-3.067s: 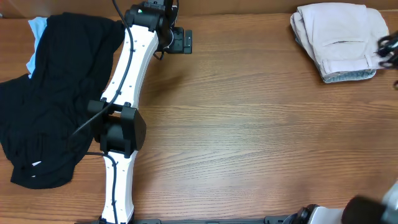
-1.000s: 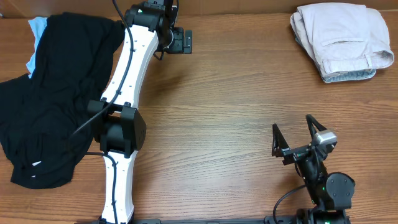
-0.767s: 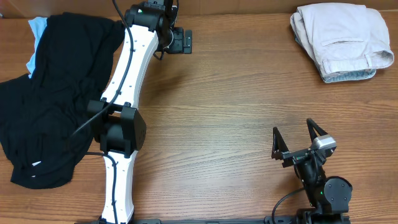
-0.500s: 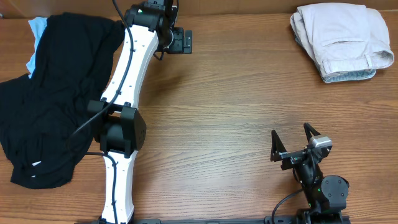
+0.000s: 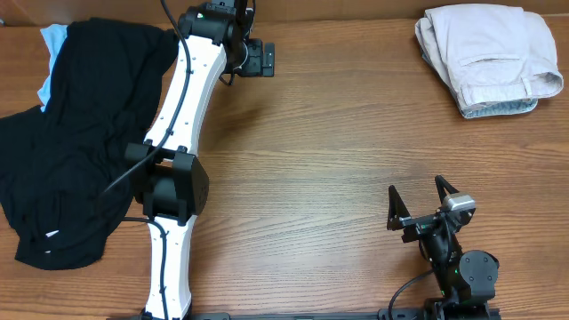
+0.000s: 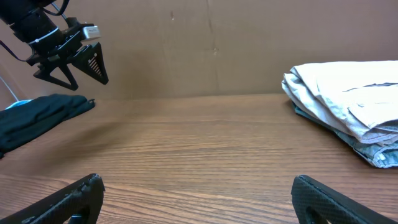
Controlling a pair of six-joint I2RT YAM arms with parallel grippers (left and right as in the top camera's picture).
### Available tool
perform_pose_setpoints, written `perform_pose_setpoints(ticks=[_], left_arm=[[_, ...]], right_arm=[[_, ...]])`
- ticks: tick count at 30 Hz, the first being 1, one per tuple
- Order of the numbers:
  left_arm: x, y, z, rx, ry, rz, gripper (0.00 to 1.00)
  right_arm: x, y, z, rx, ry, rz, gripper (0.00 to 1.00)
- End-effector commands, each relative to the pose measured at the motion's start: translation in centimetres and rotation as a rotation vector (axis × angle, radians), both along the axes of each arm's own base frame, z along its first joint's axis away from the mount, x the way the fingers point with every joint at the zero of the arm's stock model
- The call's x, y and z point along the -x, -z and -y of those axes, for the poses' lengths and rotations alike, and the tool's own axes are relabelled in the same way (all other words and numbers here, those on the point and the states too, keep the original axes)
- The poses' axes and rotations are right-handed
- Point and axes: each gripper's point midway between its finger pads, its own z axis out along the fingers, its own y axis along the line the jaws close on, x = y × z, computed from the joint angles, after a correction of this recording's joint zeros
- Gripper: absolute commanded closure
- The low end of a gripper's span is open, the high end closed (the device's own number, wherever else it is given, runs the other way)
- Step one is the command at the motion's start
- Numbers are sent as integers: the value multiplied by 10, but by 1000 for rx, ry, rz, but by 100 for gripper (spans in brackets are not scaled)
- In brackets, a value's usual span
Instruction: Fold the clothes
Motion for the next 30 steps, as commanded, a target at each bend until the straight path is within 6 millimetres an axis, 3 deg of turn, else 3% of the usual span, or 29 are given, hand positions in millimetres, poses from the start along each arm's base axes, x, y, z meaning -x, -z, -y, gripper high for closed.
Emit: perform_pose_setpoints(ticks=[1, 12, 15, 25, 30], left_arm=[[0, 8, 2, -13, 17, -11, 0], [0, 8, 1, -13, 15, -11, 0], [-1, -5, 3, -5, 19, 19, 0], [16, -103, 2, 40, 24, 199, 0], [45, -157, -15, -9, 27, 275, 0]], right_arm=[[0, 2, -1, -4, -3, 4, 0], [0, 2, -1, -4, -3, 4, 0], [0, 2, -1, -4, -3, 4, 0], [0, 2, -1, -4, -3, 4, 0], [0, 2, -1, -4, -3, 4, 0]])
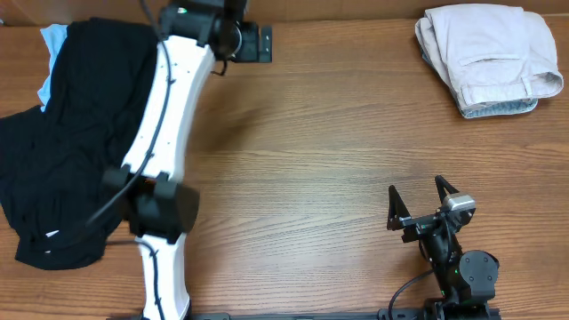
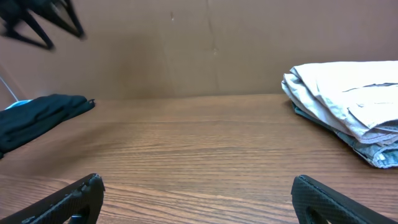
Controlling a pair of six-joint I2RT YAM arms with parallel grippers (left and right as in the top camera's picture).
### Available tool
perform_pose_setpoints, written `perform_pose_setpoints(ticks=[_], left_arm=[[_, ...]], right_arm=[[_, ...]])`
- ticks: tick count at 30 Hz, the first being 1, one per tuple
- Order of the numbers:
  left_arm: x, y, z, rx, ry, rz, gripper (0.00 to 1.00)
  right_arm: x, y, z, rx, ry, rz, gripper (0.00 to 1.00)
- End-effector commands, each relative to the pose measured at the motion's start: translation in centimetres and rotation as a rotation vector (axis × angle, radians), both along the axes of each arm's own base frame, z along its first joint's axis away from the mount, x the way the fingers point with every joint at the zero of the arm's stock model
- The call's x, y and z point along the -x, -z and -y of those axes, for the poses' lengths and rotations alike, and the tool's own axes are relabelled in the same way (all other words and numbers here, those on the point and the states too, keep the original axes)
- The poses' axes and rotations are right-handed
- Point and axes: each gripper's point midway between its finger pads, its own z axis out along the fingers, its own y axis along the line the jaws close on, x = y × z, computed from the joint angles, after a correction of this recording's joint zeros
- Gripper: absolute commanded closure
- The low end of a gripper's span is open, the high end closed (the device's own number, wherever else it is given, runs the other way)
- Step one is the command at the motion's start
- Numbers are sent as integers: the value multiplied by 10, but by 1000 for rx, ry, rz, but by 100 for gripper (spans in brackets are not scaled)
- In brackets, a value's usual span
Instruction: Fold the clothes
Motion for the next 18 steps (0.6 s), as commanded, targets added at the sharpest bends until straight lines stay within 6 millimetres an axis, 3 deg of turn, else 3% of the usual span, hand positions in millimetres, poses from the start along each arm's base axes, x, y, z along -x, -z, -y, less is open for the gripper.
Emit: perform_pose_setpoints(ticks=[1, 10, 14, 18], left_arm=[[30, -68, -17, -60, 9, 127, 0], [82, -134, -37, -74, -5, 229, 0], [96, -146, -44, -71, -26, 276, 0], [108, -139, -47, -50, -31, 353, 0]], right_arm=[[0, 2, -1, -4, -3, 4, 0], [0, 2, -1, -3, -3, 4, 0], [0, 2, -1, -3, -3, 4, 0], [0, 2, -1, -3, -3, 4, 0]])
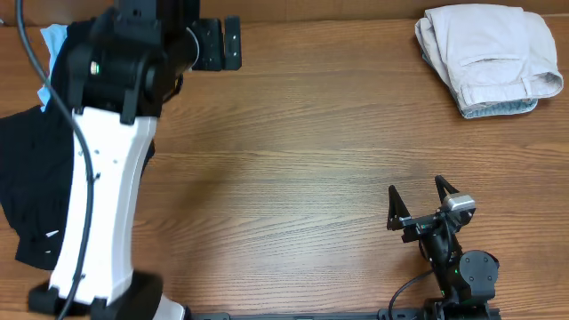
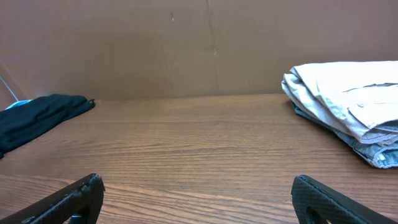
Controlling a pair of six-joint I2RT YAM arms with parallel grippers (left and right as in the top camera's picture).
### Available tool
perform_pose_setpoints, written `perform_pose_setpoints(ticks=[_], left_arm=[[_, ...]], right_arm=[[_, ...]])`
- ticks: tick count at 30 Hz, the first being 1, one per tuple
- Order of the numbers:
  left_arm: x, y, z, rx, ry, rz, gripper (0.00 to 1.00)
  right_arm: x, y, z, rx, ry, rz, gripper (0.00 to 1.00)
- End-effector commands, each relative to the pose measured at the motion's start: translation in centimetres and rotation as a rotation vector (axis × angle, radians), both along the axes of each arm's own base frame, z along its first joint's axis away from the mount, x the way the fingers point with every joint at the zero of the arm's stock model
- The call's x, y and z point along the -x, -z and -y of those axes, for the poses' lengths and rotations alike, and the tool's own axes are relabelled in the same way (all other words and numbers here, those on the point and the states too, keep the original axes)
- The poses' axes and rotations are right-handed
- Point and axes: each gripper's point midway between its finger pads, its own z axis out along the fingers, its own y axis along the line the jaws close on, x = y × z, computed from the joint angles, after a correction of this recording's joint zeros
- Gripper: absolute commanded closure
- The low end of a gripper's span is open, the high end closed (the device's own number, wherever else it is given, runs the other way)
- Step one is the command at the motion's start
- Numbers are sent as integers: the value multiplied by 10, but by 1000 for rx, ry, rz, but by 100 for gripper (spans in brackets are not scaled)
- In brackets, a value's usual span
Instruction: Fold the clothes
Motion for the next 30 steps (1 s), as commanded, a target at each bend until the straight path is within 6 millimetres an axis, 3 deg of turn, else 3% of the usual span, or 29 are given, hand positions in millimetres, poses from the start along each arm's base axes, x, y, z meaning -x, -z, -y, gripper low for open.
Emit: perform_pose_setpoints(ticks=[1, 9, 19, 24, 30], left_arm=[[25, 9, -7, -7, 3, 64, 0], [71, 86, -33, 34, -38, 249, 0], [137, 186, -75, 111, -170, 350, 0], [157, 210, -102, 225, -314, 406, 0], [168, 217, -114, 243, -350, 472, 0]], right_arm=[[0, 2, -1, -4, -2, 4, 0], [0, 2, -1, -4, -3, 4, 0], [0, 2, -1, -4, -2, 4, 0], [0, 2, -1, -4, -2, 4, 0], [0, 2, -1, -4, -3, 4, 0]])
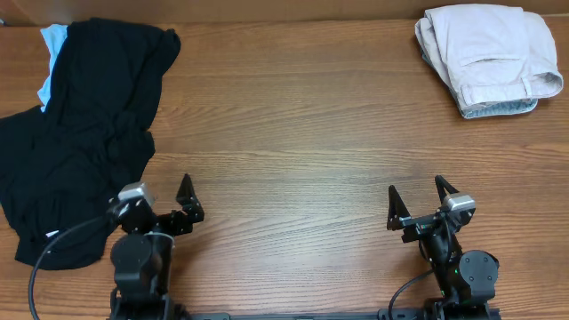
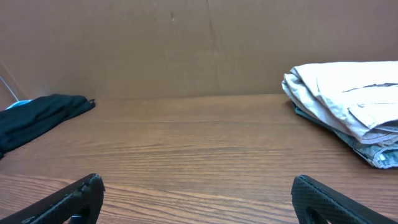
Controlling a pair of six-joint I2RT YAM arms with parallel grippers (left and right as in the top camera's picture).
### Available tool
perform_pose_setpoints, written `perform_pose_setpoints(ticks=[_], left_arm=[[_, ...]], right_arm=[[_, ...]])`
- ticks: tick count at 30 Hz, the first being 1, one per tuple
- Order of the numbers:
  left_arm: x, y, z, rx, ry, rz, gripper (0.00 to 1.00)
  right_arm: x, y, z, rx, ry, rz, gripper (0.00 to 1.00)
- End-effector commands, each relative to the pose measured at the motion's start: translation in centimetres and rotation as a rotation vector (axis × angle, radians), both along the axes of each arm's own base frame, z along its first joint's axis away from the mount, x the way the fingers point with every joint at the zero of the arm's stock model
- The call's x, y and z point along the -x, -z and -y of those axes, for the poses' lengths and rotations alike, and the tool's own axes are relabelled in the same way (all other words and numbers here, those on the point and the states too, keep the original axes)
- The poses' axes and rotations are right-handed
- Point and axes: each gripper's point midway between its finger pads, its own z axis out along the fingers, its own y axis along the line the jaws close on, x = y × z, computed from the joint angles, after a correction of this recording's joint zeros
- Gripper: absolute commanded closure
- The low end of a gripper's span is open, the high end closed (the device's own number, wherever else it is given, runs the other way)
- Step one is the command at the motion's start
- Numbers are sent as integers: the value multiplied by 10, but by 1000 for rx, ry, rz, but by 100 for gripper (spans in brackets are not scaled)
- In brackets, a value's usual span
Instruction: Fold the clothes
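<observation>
A crumpled black garment lies spread at the table's left, and its far end shows in the right wrist view. A light blue cloth peeks out from under it at the back. A folded beige garment rests at the back right on a grey-blue folded piece. My left gripper sits low at the front left, beside the black garment's edge, open and empty. My right gripper stands open and empty at the front right, with bare wood between its fingers.
A brown cardboard wall runs along the back of the wooden table. The folded stack lies ahead and to the right of the right gripper. Both arm bases stand at the front edge.
My left arm was raised over the back left of the table; now it is drawn back to the front left, low beside the black garment. The clothes and the right arm have not moved.
My left arm reached to the back edge just right of the black garment, its gripper empty. It then stood further left and higher over that garment. Now it is folded back at the front. The clothes lie as they did, and the right arm stayed put.
</observation>
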Motion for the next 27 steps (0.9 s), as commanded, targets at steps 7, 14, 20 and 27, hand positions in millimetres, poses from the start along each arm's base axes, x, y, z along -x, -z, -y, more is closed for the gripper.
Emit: perform_pose_setpoints(ticks=[7, 14, 20, 27], left_arm=[[3, 6, -10, -37, -27, 99, 0], [2, 3, -10, -162, -5, 114, 0], [5, 2, -9, -178, 0, 150, 0], [9, 6, -8, -183, 5, 169, 0]], right_arm=[[0, 2, -1, -3, -1, 4, 0], [0, 2, -1, -3, -2, 4, 0], [0, 2, -1, -3, -2, 4, 0], [0, 2, -1, -3, -2, 4, 0]])
